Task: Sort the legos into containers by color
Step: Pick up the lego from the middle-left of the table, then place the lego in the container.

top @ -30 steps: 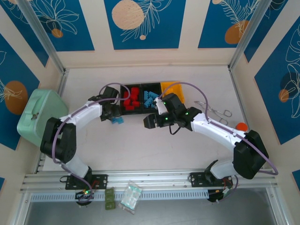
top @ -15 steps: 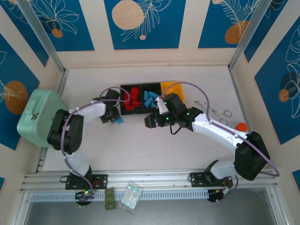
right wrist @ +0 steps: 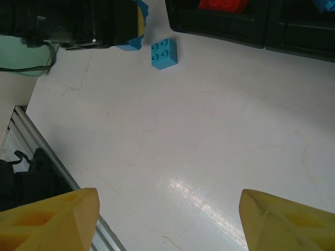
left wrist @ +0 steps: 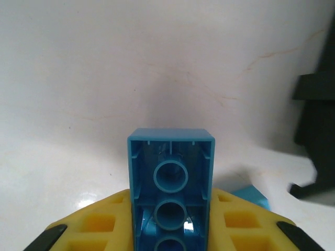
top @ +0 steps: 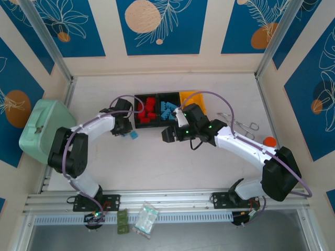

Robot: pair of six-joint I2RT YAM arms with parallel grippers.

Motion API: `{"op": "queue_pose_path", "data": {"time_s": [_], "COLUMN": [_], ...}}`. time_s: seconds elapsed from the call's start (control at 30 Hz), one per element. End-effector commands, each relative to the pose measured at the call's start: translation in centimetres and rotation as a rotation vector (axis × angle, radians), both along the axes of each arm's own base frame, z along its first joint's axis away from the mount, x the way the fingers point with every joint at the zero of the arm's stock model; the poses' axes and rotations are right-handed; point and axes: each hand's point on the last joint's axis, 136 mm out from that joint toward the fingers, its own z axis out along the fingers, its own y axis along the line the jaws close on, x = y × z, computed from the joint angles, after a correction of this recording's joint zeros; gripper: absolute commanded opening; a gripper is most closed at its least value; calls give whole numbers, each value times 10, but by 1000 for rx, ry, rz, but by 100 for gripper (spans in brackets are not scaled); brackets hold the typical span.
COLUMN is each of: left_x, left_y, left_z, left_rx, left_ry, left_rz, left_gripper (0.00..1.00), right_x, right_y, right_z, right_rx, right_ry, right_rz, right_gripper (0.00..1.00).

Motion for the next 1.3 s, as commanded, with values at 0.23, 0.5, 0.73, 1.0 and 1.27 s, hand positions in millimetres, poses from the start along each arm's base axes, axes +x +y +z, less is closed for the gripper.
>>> {"op": "queue_pose_path", "data": {"time_s": [0.23, 0.5, 0.73, 1.0, 1.27], "left_x": [27, 54, 74, 90, 93], "left_y": [-83, -170, -217, -235, -248], "left_z": [74, 82, 69, 45, 40], "left_rx": [-107, -118, -115, -124, -167], "left_ry": [-99, -102, -88, -62, -68], "left_rz": [-214, -368, -431, -424, -417], "left_gripper": [24, 24, 23, 26, 42], "right_x": [14, 12, 7, 6, 6], "right_y": [-59, -98, -108, -113, -113], "right_z": [-6, -8, -9, -9, -11], "right_rx": [-9, 24, 39, 42, 46], "right_ry": [53, 76, 84, 82, 95], "right_rz": [-180, -289, -317, -330, -335], "right_gripper": [72, 71, 71, 71, 71]}}
